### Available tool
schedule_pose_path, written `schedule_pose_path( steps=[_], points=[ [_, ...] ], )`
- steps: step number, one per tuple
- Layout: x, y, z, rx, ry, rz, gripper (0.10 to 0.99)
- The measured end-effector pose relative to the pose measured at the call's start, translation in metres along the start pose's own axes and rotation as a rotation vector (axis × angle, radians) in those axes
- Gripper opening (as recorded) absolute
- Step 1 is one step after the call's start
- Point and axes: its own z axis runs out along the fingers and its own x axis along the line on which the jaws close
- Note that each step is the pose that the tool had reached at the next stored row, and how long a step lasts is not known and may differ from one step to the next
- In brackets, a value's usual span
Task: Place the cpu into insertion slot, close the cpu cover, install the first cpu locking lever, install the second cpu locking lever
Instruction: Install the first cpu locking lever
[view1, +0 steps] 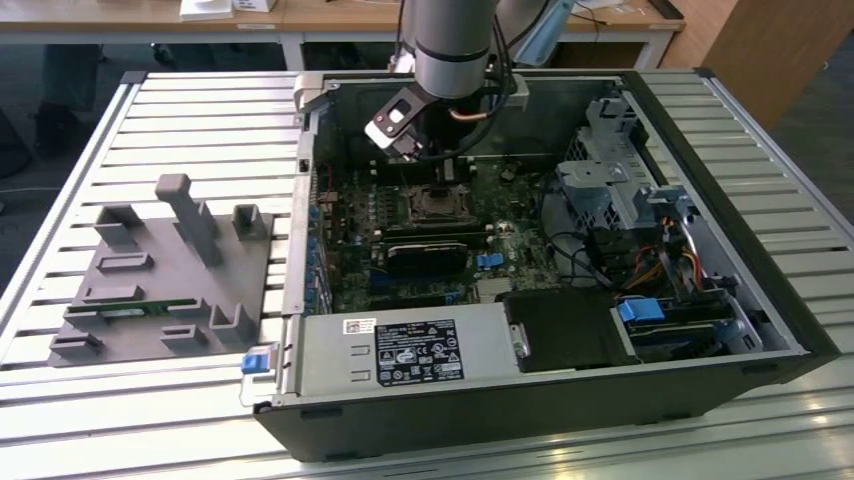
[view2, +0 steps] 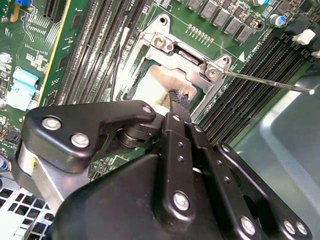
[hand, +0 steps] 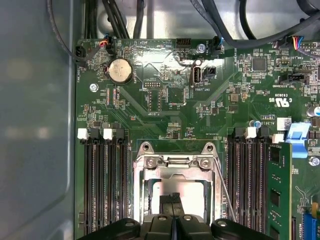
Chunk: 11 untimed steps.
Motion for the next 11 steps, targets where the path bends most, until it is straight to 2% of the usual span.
schedule_pose_path(
  steps=[11],
  points=[
    [0.0000,0.0000,-0.0028,0.000,-0.0002,0.000,0.106]
  ],
)
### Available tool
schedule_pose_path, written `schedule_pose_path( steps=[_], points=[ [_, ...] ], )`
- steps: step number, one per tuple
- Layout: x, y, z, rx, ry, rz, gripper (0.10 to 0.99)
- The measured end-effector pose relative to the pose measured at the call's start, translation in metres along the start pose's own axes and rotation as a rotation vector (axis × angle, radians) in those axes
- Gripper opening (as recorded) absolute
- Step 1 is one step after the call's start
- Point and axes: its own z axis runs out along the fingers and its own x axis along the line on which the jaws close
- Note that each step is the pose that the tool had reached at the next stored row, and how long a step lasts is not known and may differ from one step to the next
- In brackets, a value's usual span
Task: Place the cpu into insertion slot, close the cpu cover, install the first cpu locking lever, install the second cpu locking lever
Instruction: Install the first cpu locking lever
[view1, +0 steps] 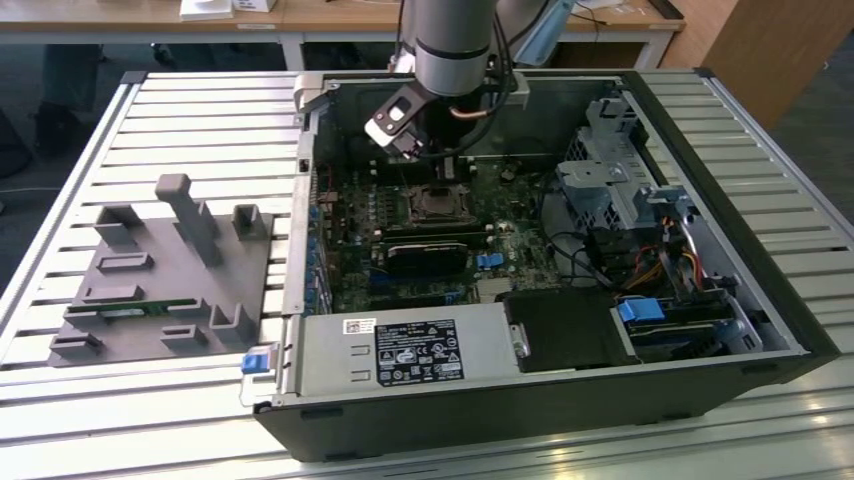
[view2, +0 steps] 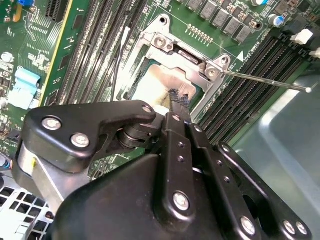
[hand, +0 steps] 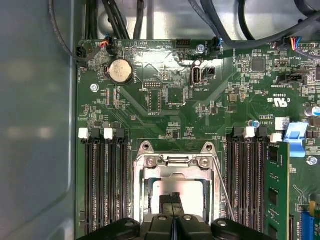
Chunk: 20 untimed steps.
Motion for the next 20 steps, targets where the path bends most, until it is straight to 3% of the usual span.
schedule_pose_path(
  steps=[4,14,18,20],
  points=[
    [0.0002,0.0001,-0.0105,0.000,0.0004,0.000,0.106],
    [0.0007,0.0004,-0.0512,0.000,0.0001,0.000,0.106],
    [0.0007,0.0005,-0.0529,0.000,-0.0030,-0.003,0.106],
    [0.0007,0.0003,-0.0529,0.000,-0.0029,-0.031,0.106]
  ],
)
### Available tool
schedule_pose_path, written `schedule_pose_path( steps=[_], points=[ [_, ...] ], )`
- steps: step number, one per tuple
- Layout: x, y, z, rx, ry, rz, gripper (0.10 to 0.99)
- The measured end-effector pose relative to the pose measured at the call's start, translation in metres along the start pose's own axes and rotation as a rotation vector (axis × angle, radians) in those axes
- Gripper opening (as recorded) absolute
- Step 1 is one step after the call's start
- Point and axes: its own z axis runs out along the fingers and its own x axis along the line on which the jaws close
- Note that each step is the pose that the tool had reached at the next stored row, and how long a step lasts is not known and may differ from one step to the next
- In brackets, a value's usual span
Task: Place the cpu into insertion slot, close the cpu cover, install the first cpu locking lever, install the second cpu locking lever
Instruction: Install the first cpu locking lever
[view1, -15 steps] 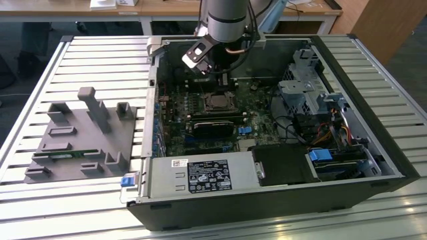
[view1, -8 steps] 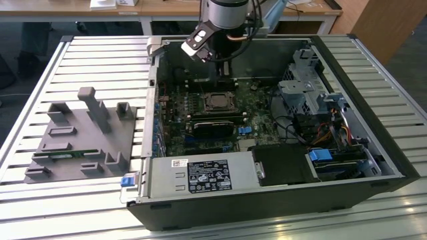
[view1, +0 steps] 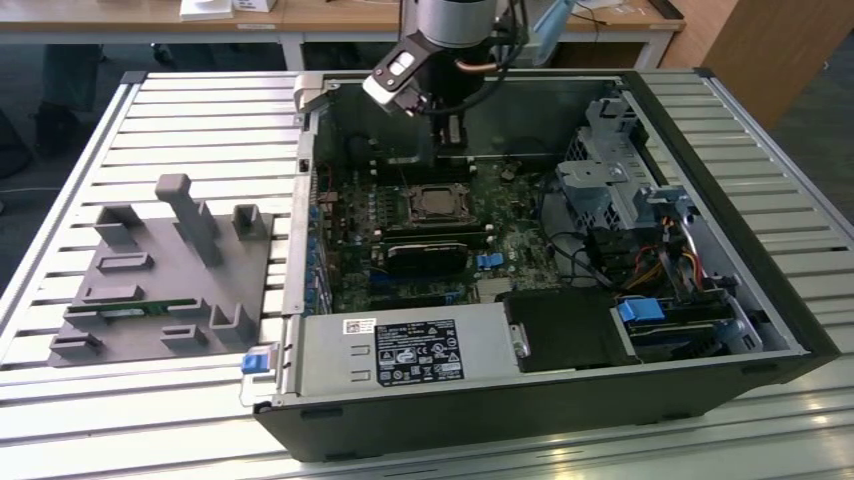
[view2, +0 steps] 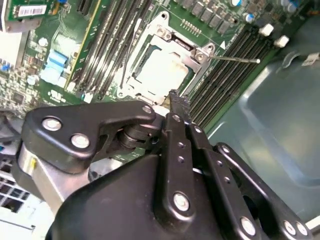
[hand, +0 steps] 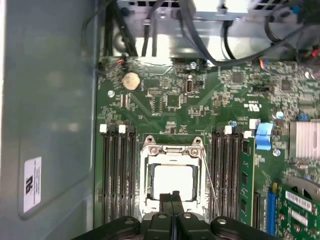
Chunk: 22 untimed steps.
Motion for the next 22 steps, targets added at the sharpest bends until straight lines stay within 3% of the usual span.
schedule_pose_path(
  steps=[22],
  points=[
    [0.0000,-0.0005,0.0045,0.003,0.0025,-0.379,0.106]
  ],
)
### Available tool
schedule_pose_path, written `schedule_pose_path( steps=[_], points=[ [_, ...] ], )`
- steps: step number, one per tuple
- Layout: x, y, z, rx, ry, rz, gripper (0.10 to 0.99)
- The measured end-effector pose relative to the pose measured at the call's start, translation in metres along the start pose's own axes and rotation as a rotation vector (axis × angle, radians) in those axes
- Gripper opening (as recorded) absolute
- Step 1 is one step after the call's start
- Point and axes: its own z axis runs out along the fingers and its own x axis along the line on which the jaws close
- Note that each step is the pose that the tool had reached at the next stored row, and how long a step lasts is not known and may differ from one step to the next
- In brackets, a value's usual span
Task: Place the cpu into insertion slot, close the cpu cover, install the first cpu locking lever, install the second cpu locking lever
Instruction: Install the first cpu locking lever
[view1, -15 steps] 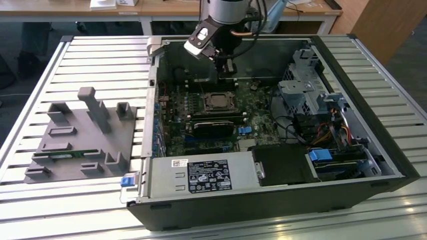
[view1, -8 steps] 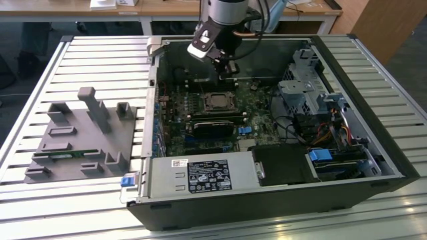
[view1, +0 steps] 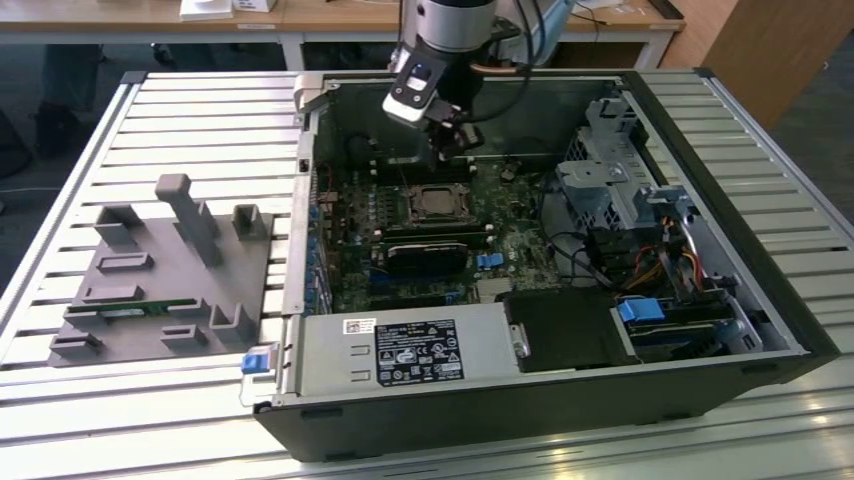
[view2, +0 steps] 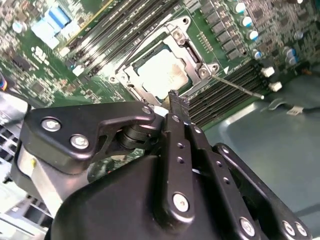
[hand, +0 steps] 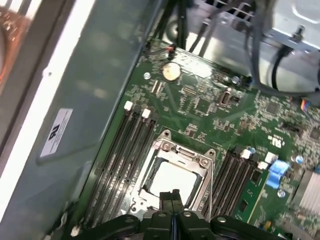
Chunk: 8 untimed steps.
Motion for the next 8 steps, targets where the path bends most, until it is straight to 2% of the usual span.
schedule_pose_path(
  steps=[8],
  points=[
    [0.0000,0.0000,0.0011,0.001,0.0012,-0.145,0.106]
  ],
)
